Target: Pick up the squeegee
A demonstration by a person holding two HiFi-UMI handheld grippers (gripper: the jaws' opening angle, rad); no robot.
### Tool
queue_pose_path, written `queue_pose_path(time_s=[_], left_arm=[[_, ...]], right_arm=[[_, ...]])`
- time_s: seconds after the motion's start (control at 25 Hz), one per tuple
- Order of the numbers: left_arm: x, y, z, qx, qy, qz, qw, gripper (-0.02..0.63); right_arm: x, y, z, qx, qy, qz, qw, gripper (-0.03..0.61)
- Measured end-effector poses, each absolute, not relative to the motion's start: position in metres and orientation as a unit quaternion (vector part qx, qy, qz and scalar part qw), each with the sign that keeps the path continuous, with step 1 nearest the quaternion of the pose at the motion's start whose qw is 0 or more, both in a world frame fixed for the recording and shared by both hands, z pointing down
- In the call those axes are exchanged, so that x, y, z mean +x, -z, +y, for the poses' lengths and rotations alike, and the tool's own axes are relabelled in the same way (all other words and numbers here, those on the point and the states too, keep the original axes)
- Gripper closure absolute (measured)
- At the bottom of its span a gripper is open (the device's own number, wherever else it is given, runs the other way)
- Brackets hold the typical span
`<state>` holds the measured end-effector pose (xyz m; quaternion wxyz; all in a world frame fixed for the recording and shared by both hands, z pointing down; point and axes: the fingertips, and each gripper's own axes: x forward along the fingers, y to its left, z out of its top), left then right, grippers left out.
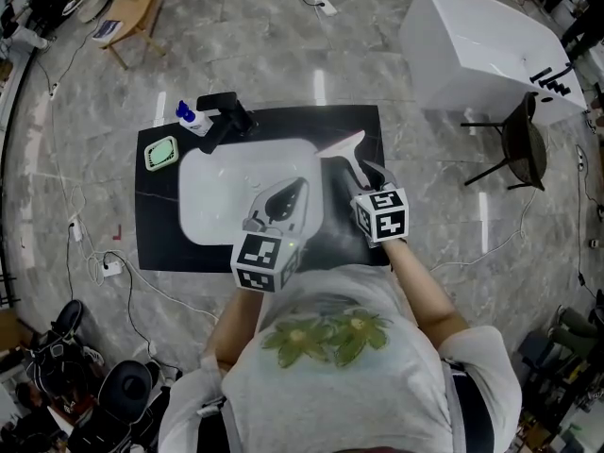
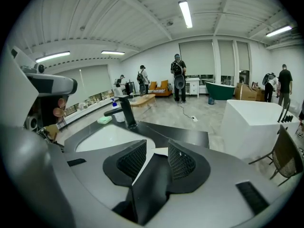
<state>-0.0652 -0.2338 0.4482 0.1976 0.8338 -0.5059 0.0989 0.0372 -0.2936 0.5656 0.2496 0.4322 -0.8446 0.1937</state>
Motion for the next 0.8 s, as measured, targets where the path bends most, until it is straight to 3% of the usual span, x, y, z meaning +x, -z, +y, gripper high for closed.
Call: queue_pose_path(time_s=[0.8], left_arm=[[-0.069,-0.480,-0.247,0.826,-0.128,-0.497,0.232,0.604]], right_arm=[[0.045,-0.607,-0.314,0.439,-0.205,-0.827,0.285,0.462]])
